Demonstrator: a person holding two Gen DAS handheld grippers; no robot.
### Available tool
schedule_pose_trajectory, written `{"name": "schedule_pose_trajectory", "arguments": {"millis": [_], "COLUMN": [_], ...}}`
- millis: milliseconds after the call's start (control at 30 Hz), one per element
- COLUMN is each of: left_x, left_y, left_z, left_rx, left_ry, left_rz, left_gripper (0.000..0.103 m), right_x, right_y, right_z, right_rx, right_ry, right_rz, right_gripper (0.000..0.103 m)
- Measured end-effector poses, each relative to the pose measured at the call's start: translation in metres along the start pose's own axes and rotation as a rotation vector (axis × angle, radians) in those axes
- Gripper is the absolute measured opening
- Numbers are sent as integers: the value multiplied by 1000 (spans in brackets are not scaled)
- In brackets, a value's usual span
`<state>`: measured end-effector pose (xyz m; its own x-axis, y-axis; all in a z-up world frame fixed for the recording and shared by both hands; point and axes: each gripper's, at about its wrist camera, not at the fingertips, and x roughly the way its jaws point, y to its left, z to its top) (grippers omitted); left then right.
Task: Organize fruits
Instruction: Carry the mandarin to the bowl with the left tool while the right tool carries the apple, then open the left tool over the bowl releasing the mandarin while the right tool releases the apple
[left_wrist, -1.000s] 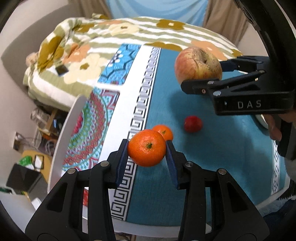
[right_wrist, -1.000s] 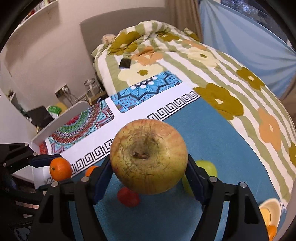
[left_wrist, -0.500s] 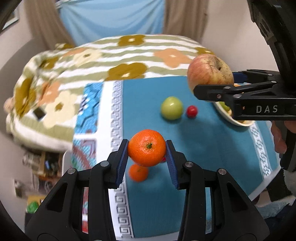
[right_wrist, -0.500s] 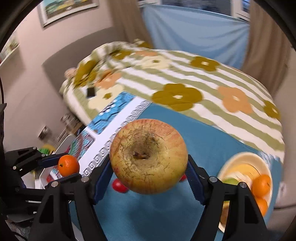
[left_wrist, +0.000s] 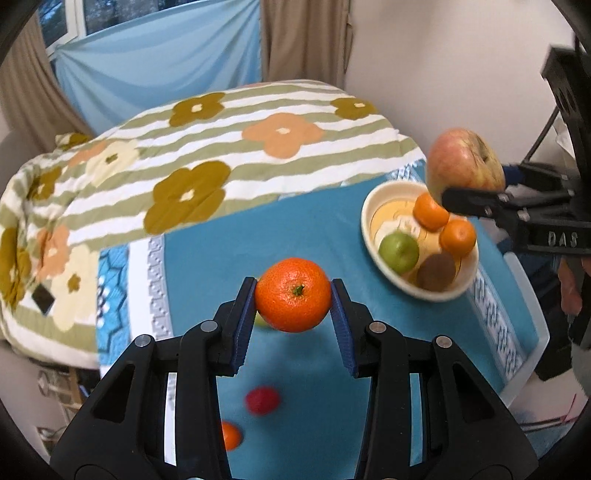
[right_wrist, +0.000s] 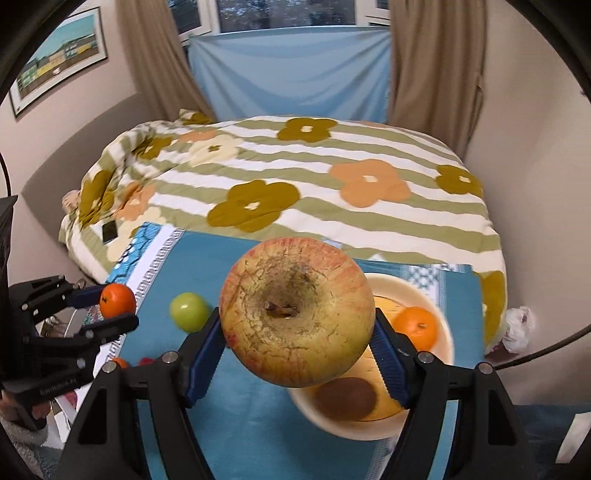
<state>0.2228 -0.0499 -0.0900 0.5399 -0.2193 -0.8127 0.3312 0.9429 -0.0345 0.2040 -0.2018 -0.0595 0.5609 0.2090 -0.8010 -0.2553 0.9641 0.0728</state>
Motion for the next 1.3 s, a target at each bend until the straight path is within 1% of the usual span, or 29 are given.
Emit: {"name": "schedule_pose_trajectory", "arguments": {"millis": [200,333,500,600,700,800,1100,1133,1167,1200,1233,1300], "left_x": [33,66,107,128,146,157,166,166,164,161,159,149], "left_y": [-30,-49,-71,-81,-88,-96,-110,-111,-112,-112,-113,-110], "left_z": [40,58,73,77,79,78,76,76,77,77,78,80], "left_rx": [-4,-4,-4,-4,-20,-11,27,32,36,38,37,24], "left_ry": [0,20,53,76,100,119,150,149,146,138,126,87], "left_rz": [-22,-35,-54,-60,-84,-81,-56,-52,-42,-22,-9,-13], "left_gripper": [44,44,44,44,44,44,44,48,55,81,102,103], "right_x": [10,23,40,48,54,57,61,61,61,61,60,59], "right_y": [-44,-68,-96,-109,-120,-129,-142,-142,-143,-143,-144,-144], "right_z": [2,1,1,1,-1,-1,-5,-5,-6,-6,-6,-6], "right_rx": [9,9,22,31,34,41,63,65,65,65,64,63], "right_ry": [23,43,61,68,74,76,74,73,73,72,71,69], "right_rz": [-4,4,29,39,47,54,67,68,69,69,69,69], "right_gripper": [71,71,71,71,71,71,71,71,71,71,71,71]}}
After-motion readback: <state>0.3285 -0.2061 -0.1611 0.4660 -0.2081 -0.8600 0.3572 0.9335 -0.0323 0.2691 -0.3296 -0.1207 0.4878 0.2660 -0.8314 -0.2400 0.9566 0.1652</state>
